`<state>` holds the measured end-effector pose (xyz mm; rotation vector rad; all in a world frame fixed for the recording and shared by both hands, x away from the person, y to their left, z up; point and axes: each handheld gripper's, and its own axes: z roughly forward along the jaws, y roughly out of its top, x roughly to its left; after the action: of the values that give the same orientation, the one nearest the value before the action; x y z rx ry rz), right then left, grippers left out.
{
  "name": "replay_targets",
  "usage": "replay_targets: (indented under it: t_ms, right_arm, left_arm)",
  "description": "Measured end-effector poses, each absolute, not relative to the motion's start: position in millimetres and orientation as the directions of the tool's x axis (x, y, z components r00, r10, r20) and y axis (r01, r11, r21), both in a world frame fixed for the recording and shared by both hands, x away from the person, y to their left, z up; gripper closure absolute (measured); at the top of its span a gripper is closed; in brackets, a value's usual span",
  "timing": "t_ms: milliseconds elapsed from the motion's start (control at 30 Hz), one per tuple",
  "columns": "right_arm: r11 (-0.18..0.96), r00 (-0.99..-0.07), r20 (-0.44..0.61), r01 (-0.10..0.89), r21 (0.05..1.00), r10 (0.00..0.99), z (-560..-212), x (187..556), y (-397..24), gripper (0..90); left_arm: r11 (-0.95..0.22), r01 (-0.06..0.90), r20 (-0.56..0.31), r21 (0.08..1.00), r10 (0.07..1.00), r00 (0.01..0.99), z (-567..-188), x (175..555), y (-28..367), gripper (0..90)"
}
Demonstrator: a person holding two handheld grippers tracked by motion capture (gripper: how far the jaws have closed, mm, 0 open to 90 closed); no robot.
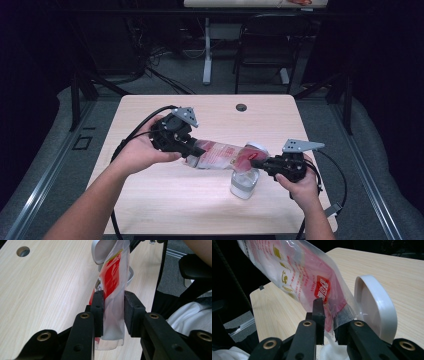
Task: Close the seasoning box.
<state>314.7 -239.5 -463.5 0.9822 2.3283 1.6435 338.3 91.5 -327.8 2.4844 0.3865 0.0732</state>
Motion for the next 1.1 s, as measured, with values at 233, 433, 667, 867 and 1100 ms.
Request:
replay_targets:
  t_ms: [233, 433, 667, 867, 1100]
  right_arm:
    - [0.196, -0.780, 0.257, 0.433, 0.880, 0.571, -463.7, 314.8, -239.4, 81.5]
    - [0.197, -0.781, 0.258, 0.434, 0.879, 0.569, -463.9, 314.9, -238.9, 81.4]
    - [0.196, -0.780, 0.259, 0.434, 0.879, 0.569, -464.1, 314.9, -238.9, 81.3]
    - [0.192, -0.779, 0.261, 0.436, 0.879, 0.570, -464.5, 314.9, -238.4, 81.2]
    - [0.196, -0.780, 0.259, 0.434, 0.879, 0.569, -464.7, 315.1, -238.1, 81.2]
  left_arm:
    - [-0.766, 0.257, -0.038, 0.590, 0.291, 0.956, -327.7, 338.0, 91.4, 72.3]
    - [-0.766, 0.256, -0.038, 0.589, 0.291, 0.956, -327.5, 337.9, 91.7, 72.3]
    - [-0.766, 0.254, -0.037, 0.591, 0.289, 0.957, -327.5, 337.9, 91.7, 72.3]
    - [-0.767, 0.250, -0.034, 0.590, 0.286, 0.958, -327.2, 337.7, 91.7, 72.3]
    - [-0.766, 0.251, -0.035, 0.591, 0.286, 0.957, -327.0, 337.9, 91.9, 72.4]
